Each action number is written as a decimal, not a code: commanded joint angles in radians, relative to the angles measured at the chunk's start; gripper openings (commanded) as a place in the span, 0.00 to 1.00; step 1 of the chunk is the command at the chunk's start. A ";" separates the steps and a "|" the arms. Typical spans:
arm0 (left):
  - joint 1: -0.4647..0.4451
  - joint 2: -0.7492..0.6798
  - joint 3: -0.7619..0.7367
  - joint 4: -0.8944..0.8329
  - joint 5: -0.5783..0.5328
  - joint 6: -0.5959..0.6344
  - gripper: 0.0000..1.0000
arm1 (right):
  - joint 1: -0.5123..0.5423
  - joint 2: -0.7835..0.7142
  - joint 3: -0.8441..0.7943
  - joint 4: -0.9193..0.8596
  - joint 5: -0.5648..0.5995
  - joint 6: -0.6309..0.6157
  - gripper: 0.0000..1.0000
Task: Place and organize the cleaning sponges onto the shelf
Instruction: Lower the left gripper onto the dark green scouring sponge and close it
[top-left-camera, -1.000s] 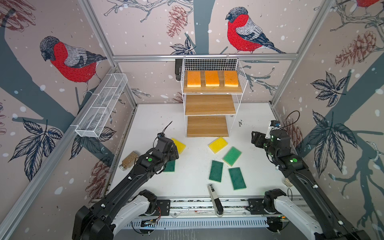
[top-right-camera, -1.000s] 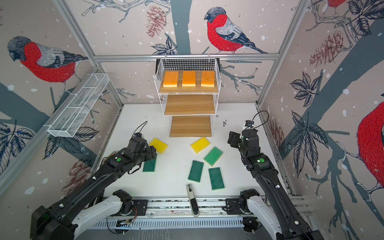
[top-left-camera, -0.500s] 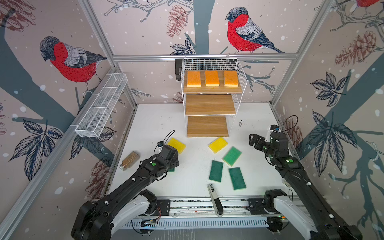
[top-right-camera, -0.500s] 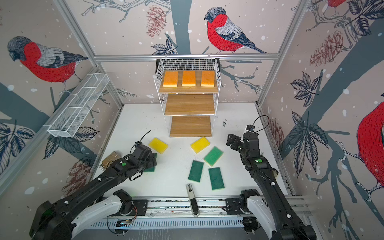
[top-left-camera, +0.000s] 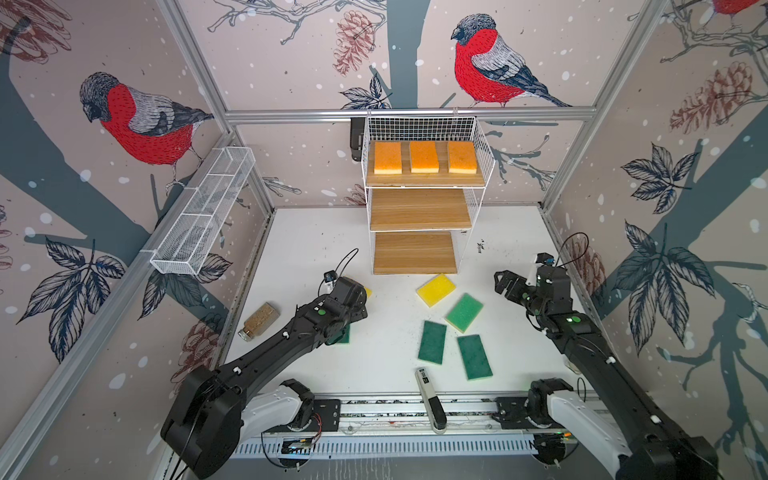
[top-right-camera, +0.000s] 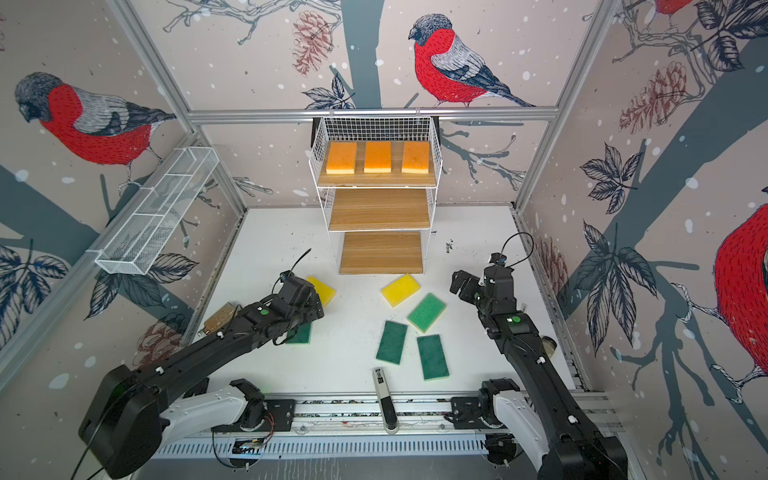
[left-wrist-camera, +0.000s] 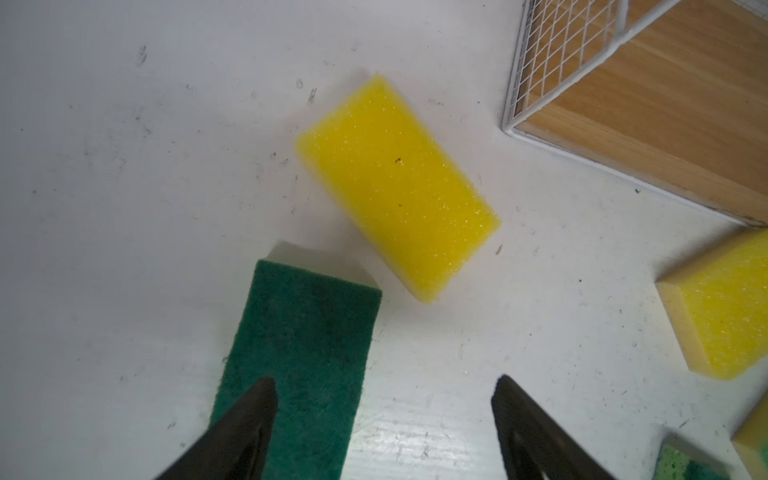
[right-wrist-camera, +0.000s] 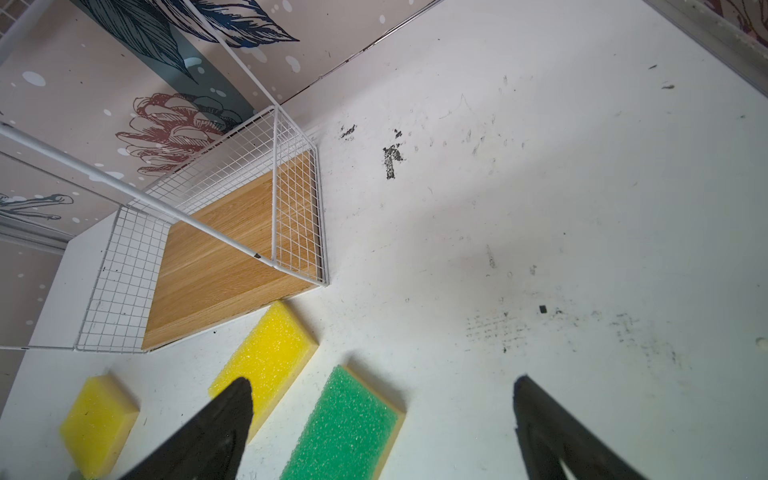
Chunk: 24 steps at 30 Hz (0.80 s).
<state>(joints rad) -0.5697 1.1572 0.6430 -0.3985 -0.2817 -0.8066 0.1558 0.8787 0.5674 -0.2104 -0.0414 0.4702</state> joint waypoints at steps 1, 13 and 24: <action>-0.004 0.024 -0.007 0.121 -0.042 -0.039 0.83 | -0.001 0.004 -0.003 0.029 -0.011 0.007 0.98; -0.021 0.004 -0.070 0.206 -0.096 -0.087 0.77 | -0.001 -0.016 -0.016 0.009 -0.061 0.013 0.98; -0.022 -0.054 -0.078 -0.105 -0.160 -0.246 0.82 | 0.001 -0.036 -0.037 0.029 -0.102 0.039 1.00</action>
<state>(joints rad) -0.5919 1.1149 0.5858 -0.4076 -0.4061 -0.9760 0.1555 0.8452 0.5362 -0.2173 -0.1150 0.4831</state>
